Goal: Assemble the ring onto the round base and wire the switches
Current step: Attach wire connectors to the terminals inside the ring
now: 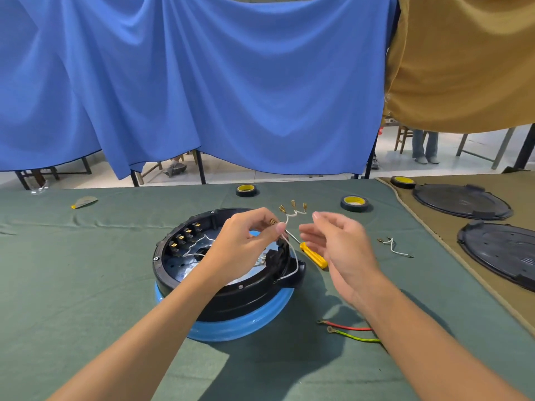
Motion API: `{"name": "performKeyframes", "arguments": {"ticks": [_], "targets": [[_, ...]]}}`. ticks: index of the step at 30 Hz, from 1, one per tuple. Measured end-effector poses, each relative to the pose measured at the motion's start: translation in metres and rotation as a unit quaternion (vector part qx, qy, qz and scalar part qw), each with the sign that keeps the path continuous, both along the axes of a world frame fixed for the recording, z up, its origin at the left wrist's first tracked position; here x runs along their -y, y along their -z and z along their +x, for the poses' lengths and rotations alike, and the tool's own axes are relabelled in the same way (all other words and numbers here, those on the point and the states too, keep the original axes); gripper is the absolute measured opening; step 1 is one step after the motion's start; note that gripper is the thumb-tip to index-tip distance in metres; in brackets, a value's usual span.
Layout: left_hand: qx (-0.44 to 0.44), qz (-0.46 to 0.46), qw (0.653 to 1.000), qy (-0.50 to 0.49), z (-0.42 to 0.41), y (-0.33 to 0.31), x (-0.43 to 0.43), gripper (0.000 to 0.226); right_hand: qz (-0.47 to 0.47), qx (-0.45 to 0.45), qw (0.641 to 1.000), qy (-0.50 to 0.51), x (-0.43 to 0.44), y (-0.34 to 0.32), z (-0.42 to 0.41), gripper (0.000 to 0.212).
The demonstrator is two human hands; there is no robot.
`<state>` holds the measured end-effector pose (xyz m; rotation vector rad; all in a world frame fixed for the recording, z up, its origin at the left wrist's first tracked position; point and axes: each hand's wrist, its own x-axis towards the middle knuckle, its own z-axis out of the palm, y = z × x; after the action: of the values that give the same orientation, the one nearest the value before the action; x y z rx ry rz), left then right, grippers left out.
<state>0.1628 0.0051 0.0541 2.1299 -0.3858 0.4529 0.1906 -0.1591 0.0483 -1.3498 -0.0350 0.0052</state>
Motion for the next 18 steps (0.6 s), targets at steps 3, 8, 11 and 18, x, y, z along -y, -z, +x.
{"name": "performKeyframes", "arguments": {"ticks": [3, 8, 11, 18], "targets": [[-0.006, 0.003, 1.000, -0.003, 0.002, 0.002, -0.001, 0.017, 0.079, -0.014, 0.995, -0.054, -0.004, -0.004, -0.003, 0.016], [-0.016, -0.008, 1.000, 0.006, 0.001, 0.002, -0.002, 0.018, 0.110, -0.014, 0.992, -0.065, -0.009, -0.014, -0.007, 0.012], [-0.017, -0.018, 1.000, 0.009, -0.001, 0.000, -0.002, 0.022, 0.107, -0.010, 0.992, -0.067, -0.014, -0.021, -0.008, 0.015], [0.027, -0.118, 0.993, -0.006, -0.003, -0.002, -0.010, 0.020, 0.037, -0.007, 0.993, -0.108, -0.027, -0.051, 0.000, 0.013]]}}
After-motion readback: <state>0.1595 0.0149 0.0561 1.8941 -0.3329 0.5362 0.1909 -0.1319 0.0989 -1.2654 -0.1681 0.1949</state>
